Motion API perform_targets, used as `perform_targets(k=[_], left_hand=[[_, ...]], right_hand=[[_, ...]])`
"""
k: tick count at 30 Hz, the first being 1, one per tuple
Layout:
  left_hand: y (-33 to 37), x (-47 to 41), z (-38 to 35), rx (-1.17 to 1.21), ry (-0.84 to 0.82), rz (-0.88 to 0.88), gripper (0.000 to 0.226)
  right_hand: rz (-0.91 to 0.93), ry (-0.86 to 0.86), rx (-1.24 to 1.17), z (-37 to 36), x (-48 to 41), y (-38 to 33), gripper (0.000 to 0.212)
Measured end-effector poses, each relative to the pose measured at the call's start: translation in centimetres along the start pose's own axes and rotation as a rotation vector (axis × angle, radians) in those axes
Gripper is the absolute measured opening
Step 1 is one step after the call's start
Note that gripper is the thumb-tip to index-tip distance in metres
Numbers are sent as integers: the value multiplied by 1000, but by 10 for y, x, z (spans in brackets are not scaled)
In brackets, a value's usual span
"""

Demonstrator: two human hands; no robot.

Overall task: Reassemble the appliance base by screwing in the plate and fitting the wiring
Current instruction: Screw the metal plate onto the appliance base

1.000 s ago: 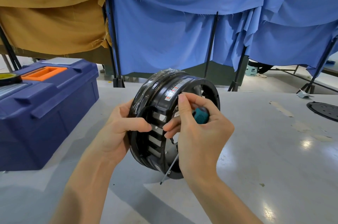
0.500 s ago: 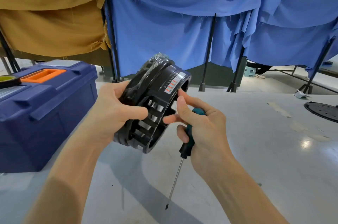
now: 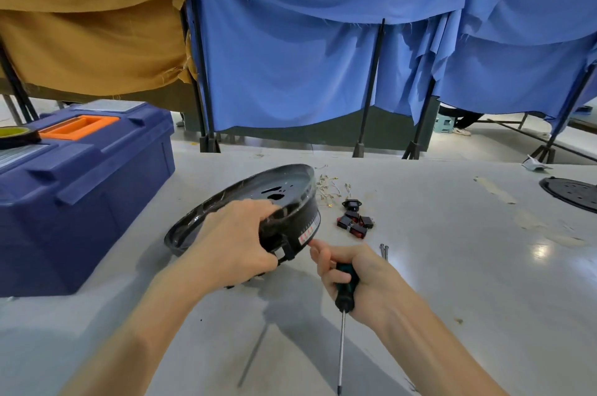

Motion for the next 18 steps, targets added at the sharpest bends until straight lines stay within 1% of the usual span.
perform_targets(k=[1, 3, 6, 8, 10, 13, 15, 18], left_hand=[[2, 1, -4, -54, -14, -14, 33], [4, 3, -12, -112, -42, -30, 34], [9, 4, -18, -175, -102, -43, 26], [9, 7, -22, -177, -139, -53, 23], [10, 11, -28, -192, -161, -77, 32], [11, 16, -38, -213, -198, -120, 52], [13, 18, -45, -210, -219, -132, 63], [14, 21, -54, -221, -213, -138, 71]], right_hand=[[-20, 8, -11, 5, -2, 2, 23], [-49, 19, -23, 12, -4, 5, 21], [-78, 28, -13, 22, -4, 5, 18], [-98, 29, 4, 26, -3, 5, 18], [-127, 19, 6, 31, -4, 6, 16], [-171, 6, -8, 37, -7, 7, 22], [-188, -1, -14, 41, -7, 8, 22], [-214, -26, -24, 44, -7, 11, 18]])
Point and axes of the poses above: each hand's wrist, its own x-axis away from the middle knuckle, its own z-axis out of the back of the hand, y = z × x, the point moved 3 cm from there along -x, towards the middle knuckle, and after that the axes turned 3 degrees about -x, right-handed, at the moved point
